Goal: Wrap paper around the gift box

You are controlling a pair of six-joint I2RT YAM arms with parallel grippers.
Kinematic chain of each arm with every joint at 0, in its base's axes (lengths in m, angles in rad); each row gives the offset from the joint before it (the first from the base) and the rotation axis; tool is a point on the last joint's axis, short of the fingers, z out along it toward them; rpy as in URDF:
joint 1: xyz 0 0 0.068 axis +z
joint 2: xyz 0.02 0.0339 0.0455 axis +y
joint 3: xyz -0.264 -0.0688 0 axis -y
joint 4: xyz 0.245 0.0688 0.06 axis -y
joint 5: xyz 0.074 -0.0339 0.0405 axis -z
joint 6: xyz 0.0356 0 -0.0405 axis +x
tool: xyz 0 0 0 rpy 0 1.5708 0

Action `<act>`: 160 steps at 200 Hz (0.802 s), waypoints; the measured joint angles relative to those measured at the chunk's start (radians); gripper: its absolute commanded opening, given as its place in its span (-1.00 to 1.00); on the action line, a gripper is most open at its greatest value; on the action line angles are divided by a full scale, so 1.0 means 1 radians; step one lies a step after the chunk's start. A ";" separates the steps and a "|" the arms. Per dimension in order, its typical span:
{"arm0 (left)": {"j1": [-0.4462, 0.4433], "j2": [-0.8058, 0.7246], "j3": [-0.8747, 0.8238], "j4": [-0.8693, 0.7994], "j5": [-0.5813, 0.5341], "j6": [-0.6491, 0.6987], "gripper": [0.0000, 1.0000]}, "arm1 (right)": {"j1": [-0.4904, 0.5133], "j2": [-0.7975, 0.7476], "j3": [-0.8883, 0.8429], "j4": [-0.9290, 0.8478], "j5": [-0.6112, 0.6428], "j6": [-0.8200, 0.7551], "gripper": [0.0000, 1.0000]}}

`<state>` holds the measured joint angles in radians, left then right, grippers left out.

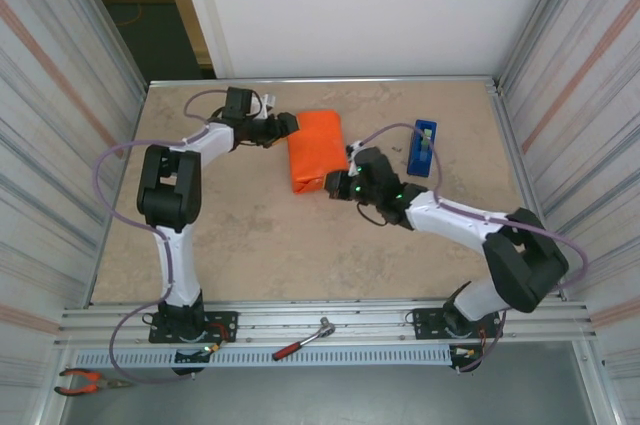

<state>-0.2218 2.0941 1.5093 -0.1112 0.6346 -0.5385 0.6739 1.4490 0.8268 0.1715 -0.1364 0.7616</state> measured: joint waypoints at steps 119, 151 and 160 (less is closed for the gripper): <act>-0.001 0.211 0.299 -0.111 -0.060 -0.032 0.37 | -0.215 0.312 0.215 -0.037 -0.134 -0.030 0.03; -0.003 0.260 0.367 -0.132 -0.058 -0.043 0.28 | -0.216 0.358 0.218 -0.037 -0.148 -0.030 0.02; -0.004 0.273 0.378 -0.135 -0.054 -0.047 0.19 | -0.215 0.366 0.219 -0.037 -0.150 -0.030 0.02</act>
<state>-0.2260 2.3672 1.8877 -0.2466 0.5808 -0.5850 0.4587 1.8153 1.0454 0.1349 -0.2863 0.7319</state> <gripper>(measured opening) 0.644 0.512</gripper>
